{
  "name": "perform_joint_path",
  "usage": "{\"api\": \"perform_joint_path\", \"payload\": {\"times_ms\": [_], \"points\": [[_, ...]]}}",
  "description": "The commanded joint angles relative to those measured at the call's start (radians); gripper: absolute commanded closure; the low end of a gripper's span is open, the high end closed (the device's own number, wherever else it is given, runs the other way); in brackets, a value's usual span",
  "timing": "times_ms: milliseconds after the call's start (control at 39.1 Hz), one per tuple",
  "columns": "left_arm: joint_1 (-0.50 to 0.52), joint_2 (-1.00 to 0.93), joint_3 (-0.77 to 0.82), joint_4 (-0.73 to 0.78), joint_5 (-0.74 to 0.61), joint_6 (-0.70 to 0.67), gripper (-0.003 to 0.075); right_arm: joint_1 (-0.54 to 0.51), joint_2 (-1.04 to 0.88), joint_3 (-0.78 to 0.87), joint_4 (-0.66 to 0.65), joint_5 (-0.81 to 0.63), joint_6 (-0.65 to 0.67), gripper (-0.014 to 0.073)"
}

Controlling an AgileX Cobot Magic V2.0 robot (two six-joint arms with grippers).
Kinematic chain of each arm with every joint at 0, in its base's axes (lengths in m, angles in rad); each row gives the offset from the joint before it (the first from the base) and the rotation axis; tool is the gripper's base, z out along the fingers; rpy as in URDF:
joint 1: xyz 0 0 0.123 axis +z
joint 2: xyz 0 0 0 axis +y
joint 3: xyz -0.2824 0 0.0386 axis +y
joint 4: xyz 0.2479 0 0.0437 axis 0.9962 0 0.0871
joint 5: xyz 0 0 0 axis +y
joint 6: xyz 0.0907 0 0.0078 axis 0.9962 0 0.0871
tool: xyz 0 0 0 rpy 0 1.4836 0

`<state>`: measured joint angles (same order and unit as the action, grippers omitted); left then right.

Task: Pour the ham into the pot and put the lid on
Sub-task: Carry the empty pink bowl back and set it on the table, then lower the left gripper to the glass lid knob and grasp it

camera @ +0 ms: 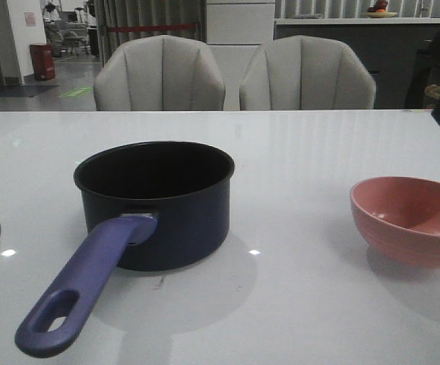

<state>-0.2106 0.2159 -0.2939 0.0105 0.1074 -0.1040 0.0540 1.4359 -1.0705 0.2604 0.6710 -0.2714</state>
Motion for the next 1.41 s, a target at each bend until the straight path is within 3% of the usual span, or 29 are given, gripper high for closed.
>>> {"api": "perform_joint_path", "payload": {"times_ms": [0,409,742,1023,1202,1279,1381], "points": [[-0.006,0.009,-0.027,-0.011,-0.076,-0.003,0.0117,0.036,-0.153,0.033,0.021,-0.104,-0.022,0.0176],[-0.006,0.009,-0.027,-0.011,-0.078,-0.003,0.0117,0.241,-0.633,0.37,0.021,-0.426,-0.022,0.0176],[-0.006,0.009,-0.027,-0.011,-0.078,-0.003,0.0117,0.297,-1.048,0.665,0.011,-0.687,-0.022,0.0176],[-0.006,0.009,-0.027,-0.011,-0.078,-0.003,0.0117,0.297,-1.328,0.813,0.012,-0.623,-0.019,0.0176],[-0.006,0.009,-0.027,-0.011,-0.078,-0.003,0.0117,0.297,-1.355,0.846,0.012,-0.601,-0.019,0.0176],[-0.006,0.009,-0.027,-0.011,-0.078,-0.003,0.0117,0.297,-1.355,0.846,0.012,-0.564,-0.019,0.0235],[-0.006,0.009,-0.027,-0.011,-0.078,-0.003,0.0117,0.297,-1.355,0.846,0.012,-0.519,-0.019,0.0472]]}}
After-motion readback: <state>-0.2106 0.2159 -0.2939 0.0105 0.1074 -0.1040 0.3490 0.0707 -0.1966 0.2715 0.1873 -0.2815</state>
